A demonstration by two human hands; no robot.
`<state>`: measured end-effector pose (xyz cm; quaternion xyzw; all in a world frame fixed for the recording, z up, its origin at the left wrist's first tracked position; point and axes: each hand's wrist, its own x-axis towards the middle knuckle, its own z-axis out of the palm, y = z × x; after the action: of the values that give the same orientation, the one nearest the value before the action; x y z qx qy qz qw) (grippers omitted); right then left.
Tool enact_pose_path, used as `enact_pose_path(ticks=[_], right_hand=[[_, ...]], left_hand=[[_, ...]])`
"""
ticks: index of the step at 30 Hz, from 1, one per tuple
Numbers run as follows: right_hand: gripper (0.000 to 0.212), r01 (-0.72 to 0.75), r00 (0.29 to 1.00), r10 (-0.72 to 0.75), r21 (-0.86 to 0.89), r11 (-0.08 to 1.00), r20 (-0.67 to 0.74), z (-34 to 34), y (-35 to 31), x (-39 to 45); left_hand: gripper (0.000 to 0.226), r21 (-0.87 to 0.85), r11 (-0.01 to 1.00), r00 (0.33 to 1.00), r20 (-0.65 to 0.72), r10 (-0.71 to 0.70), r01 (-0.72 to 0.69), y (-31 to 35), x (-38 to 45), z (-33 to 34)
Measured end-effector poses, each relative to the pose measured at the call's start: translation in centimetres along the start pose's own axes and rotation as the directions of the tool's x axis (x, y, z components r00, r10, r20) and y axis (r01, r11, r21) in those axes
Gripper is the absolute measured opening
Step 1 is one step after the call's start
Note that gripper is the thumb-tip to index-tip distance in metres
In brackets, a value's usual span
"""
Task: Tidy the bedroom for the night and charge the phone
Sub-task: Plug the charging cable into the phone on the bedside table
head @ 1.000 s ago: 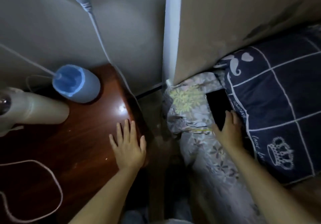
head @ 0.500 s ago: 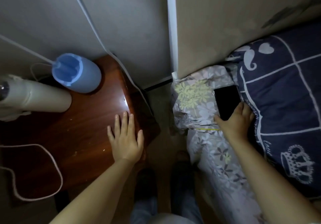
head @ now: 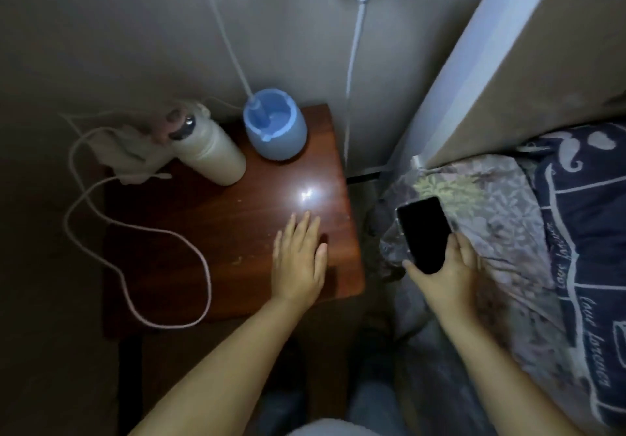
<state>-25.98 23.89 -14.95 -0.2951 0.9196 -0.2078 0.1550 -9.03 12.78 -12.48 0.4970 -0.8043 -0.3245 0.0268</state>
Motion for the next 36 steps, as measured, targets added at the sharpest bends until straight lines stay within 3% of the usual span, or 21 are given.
enact_pose_path(ticks=[4, 9, 12, 16, 23, 26, 28, 31, 33, 36], right_hand=[[0.078, 0.097, 0.984, -0.101, 0.036, 0.995, 0.149, 3.2, -8.8, -3.6], [0.078, 0.17, 0.963, -0.172, 0.026, 0.985, 0.207, 7.5, -16.6, -6.9], [0.078, 0.119, 0.976, -0.115, -0.009, 0.993, 0.185, 9.4, -19.1, -7.3], [0.077, 0.075, 0.991, -0.066, -0.072, 0.995, 0.12, 11.4, -20.9, -7.0], [0.083, -0.048, 0.996, 0.059, -0.157, 0.986, 0.067, 11.6, -21.6, -7.2], [0.087, -0.151, 0.982, 0.168, -0.182, 0.972, 0.082, 11.0, -22.0, -6.9], [0.086, -0.161, 0.977, 0.186, -0.208, 0.965, 0.104, 10.6, -22.1, -6.8], [0.078, -0.128, 0.97, 0.164, -0.194, 0.973, 0.179, 10.1, -21.8, -7.0], [0.069, -0.097, 0.962, 0.133, -0.159, 0.982, 0.238, 9.7, -21.3, -7.3], [0.064, 0.014, 0.951, 0.053, -0.212, 0.977, 0.304, 8.7, -20.3, -7.8]], left_hand=[[0.06, -0.044, 0.998, 0.988, -0.15, -0.044, 0.038, -6.0, -2.3, -4.9], [0.041, -0.001, 0.992, 0.981, -0.149, -0.126, 0.128, -12.8, -2.8, -11.5], [0.038, 0.143, 0.989, 0.984, -0.175, -0.009, 0.034, -15.4, -1.0, -14.2], [0.037, 0.396, 0.912, 0.982, -0.107, 0.158, -0.103, -17.1, 2.8, -17.0], [0.048, 0.585, 0.806, 0.996, 0.071, 0.053, -0.085, -17.3, 6.9, -17.5], [0.035, 0.676, 0.736, 0.999, 0.008, 0.037, -0.033, -17.4, 6.8, -17.1], [0.019, 0.661, 0.751, 1.0, -0.016, 0.027, -0.01, -17.8, 6.5, -17.1], [0.008, 0.585, 0.804, 0.994, 0.051, 0.094, -0.106, -18.5, 5.6, -16.3], [0.021, 0.551, 0.822, 0.99, 0.061, 0.131, -0.143, -18.8, 4.8, -15.8], [0.029, 0.454, 0.873, 0.976, -0.028, 0.215, -0.179, -18.8, 2.7, -15.3]])
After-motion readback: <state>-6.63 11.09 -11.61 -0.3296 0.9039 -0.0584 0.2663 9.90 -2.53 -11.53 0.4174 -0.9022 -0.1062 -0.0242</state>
